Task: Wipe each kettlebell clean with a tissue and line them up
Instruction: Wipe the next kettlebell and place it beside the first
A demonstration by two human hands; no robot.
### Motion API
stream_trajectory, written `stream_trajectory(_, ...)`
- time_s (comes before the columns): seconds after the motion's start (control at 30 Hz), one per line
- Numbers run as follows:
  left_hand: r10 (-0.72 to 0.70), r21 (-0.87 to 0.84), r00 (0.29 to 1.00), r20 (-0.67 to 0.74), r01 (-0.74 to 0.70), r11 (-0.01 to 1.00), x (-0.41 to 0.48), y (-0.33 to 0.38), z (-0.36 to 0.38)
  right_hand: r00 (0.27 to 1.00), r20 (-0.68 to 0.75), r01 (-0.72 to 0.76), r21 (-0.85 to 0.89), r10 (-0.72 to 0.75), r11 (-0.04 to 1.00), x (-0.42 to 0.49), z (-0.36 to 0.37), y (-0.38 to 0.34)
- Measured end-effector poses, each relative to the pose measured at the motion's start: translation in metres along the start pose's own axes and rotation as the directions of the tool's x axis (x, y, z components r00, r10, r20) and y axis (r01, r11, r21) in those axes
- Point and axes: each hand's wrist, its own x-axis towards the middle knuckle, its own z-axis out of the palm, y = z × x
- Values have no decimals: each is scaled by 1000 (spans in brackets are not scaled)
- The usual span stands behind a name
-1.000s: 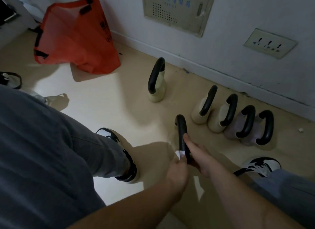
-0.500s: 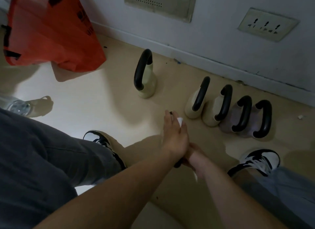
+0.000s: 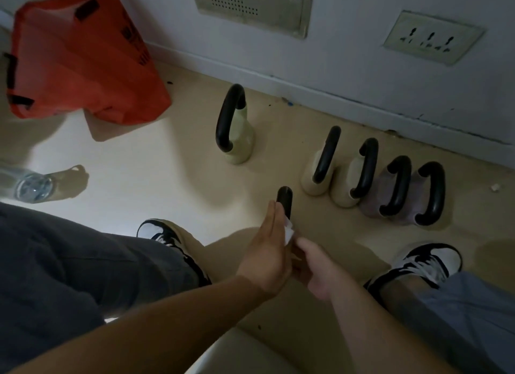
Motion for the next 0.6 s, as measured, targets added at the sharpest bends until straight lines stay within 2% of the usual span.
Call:
stream_trajectory(0.07, 1, 25, 1000, 22, -2, 1000, 7, -3, 0, 999, 42, -26, 220, 18, 975, 3, -7, 11)
stream_trajectory(0.17, -32, 104, 999, 43, 28, 994, 53, 0, -5, 995, -29, -81, 354, 98, 932, 20, -11, 17)
stream_trajectory(0.23, -153, 139, 984, 88, 140, 980, 96, 8, -16, 990, -20, -120, 399, 139, 909, 23, -9, 14)
stream_trajectory(0.3, -291, 129, 940, 177, 271, 954, 136, 16, -27, 990, 5, -132, 433, 144, 892, 23, -8, 11)
stream_trajectory(0.37, -369, 241, 880, 298, 305, 921, 159, 23, -34, 989, -3, -129, 443, 146, 887, 24, -7, 11)
stream_trajectory(0.4, -357, 333, 879, 317, 250, 909, 160, 25, -34, 989, -27, -118, 427, 143, 896, 26, -6, 10)
stream_trajectory(0.43, -298, 481, 895, 332, 111, 869, 150, 29, -34, 989, -49, -107, 402, 138, 909, 28, -6, 9)
stream_trajectory(0.5, -70, 733, 912, 404, -277, 621, 120, 30, -29, 987, -94, -89, 355, 130, 930, 31, -5, 5)
stream_trajectory(0.57, 127, 736, 822, 555, -556, 386, 89, 19, -29, 982, -144, -69, 318, 120, 946, 35, -5, 5)
stream_trajectory(0.6, 204, 668, 763, 613, -638, 383, 82, 8, -33, 979, -168, -60, 298, 115, 953, 35, -5, 5)
